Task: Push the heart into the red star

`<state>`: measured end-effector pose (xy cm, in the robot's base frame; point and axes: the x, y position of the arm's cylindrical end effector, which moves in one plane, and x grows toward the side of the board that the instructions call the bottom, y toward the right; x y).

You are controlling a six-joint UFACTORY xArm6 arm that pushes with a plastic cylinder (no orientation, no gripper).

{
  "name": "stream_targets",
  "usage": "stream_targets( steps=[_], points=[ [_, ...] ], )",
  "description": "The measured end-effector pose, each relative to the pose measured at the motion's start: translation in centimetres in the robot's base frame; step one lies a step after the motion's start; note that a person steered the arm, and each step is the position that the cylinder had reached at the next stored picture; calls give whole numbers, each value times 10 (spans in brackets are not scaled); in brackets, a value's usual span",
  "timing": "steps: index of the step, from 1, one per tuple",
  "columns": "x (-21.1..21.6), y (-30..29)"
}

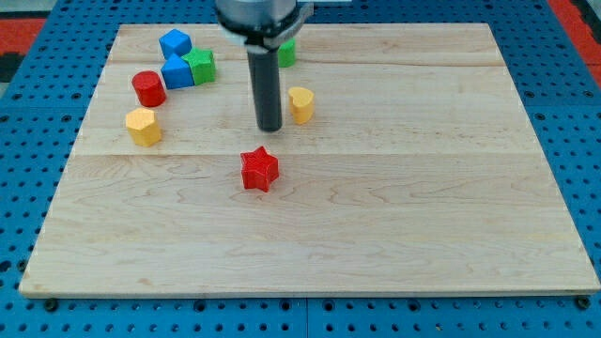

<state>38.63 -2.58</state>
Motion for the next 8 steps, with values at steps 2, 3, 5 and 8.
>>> stream_targets(
  steps=[2,3,5,8],
  points=[
    [-30,153],
    [-43,98],
    [5,44],
    [-23,103]
  ],
)
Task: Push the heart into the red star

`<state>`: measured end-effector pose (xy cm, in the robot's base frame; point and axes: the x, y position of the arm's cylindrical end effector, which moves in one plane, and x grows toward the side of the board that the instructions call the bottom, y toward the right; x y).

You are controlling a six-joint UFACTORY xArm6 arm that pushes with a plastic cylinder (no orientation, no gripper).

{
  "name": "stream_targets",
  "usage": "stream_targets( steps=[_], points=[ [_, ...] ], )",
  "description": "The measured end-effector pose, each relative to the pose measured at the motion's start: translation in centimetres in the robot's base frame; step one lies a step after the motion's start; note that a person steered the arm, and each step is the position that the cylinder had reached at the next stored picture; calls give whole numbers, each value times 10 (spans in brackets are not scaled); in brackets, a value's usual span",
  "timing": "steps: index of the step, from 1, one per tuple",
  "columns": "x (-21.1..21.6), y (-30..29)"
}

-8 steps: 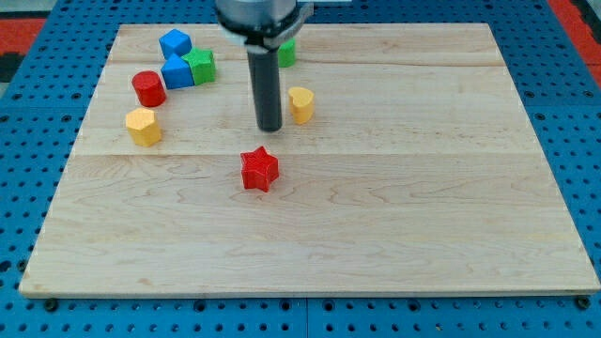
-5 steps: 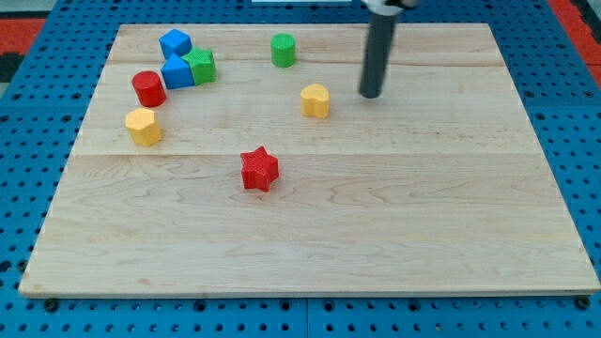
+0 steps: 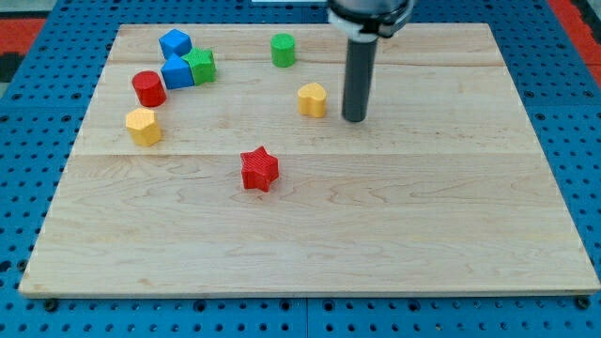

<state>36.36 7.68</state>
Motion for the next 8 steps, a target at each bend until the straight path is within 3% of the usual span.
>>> stream_targets(
  steps=[1,2,3,6,8],
  points=[
    [-35,-23],
    [-18,-73],
    [34,-83],
    [56,-127],
    [-5,-218]
  ],
)
